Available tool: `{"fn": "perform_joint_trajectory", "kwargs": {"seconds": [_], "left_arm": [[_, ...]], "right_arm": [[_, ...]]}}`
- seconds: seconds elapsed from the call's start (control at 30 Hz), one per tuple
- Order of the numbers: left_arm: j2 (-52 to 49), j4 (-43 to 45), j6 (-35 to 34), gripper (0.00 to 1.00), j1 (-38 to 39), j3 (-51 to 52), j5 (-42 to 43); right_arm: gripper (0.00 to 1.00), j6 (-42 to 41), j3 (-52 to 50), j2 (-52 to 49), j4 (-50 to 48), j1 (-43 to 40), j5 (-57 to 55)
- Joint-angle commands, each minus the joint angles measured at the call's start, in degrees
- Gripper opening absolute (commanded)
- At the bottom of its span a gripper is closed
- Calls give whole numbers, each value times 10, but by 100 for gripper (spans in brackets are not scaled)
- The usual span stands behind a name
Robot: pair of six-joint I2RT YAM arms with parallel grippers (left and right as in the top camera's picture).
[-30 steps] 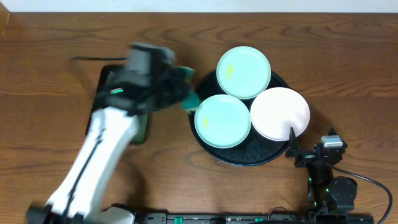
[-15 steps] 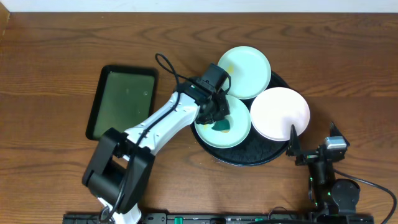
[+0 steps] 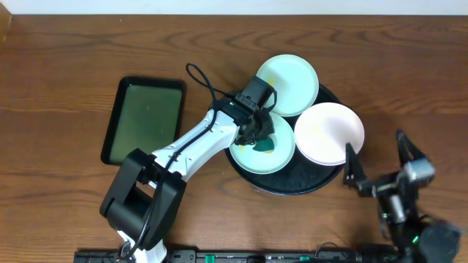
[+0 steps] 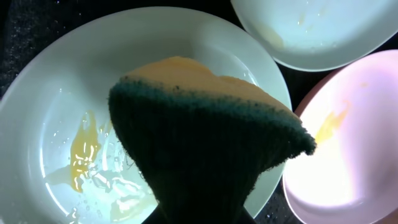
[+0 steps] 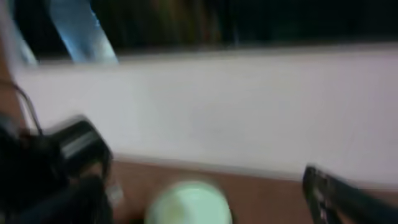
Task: Clean dirty plates on tray and stack at the side
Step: 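Reach the right gripper to the lower green plate rim and grip it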
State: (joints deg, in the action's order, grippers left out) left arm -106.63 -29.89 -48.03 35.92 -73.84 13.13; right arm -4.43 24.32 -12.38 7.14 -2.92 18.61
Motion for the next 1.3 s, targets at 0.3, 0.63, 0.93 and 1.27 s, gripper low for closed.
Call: {"fn": "perform_joint_trajectory", "kwargs": {"seconds": [0.3, 0.63, 0.93, 1.27], "left_arm": [[-5, 3, -3, 8, 0, 4, -8], [-5, 9, -24, 8, 1, 4, -28], [-5, 9, -33, 8, 1, 4, -33], [-5, 6, -33, 8, 1, 4, -33]], "right_arm": [[99, 122, 445, -502, 389, -27, 266], [46, 30, 452, -676, 369, 47, 141], [60, 35, 585, -839, 516, 143, 19], [45, 86, 609, -961, 462, 167, 11]]}}
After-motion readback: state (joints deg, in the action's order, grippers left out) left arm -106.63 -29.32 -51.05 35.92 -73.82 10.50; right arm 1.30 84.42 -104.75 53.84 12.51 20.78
